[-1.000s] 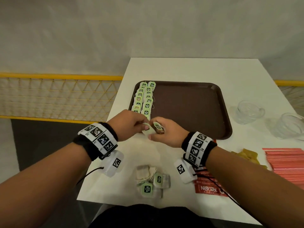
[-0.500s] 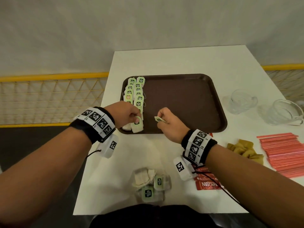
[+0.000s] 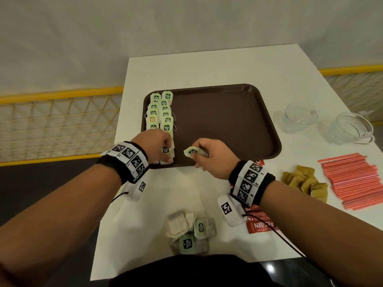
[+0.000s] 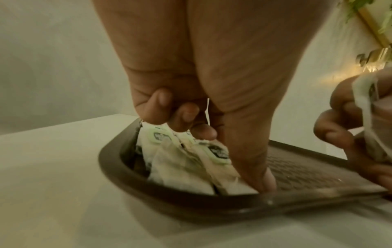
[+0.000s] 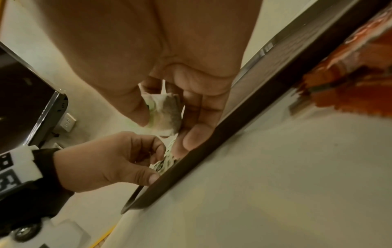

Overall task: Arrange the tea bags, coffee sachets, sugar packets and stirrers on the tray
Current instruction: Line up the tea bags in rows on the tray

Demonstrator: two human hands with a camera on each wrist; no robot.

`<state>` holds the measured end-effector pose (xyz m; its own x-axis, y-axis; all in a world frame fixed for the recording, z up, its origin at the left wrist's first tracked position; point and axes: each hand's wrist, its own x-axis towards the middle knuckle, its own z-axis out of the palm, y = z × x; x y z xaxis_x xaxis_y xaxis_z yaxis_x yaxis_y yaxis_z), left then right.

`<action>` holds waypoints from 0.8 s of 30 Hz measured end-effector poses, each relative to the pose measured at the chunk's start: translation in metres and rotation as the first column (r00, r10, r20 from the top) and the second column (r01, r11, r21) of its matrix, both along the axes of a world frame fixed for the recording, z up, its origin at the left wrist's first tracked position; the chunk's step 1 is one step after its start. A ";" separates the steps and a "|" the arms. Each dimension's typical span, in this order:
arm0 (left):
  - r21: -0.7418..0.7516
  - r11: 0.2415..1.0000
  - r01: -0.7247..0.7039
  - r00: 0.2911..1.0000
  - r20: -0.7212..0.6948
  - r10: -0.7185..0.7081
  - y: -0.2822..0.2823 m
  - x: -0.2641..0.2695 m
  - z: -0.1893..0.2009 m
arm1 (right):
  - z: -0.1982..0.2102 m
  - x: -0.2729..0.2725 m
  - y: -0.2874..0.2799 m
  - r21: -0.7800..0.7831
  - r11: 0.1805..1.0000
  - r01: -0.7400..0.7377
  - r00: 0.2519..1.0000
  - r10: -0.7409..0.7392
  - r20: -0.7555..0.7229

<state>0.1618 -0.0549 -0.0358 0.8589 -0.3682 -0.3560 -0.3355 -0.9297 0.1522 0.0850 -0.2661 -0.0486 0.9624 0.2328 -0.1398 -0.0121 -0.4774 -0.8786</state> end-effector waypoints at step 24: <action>-0.487 0.873 0.019 0.987 0.146 0.060 0.011 -0.032 0.042 | 0.034 -0.039 0.014 -0.388 0.566 -0.727 0.685 0.638 -0.352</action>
<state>0.1297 -0.0437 0.0066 0.8971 -0.4418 -0.0020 -0.3725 -0.7587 0.5344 0.0455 -0.2518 -0.0145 0.4963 0.6733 -0.5480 0.3814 -0.7362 -0.5590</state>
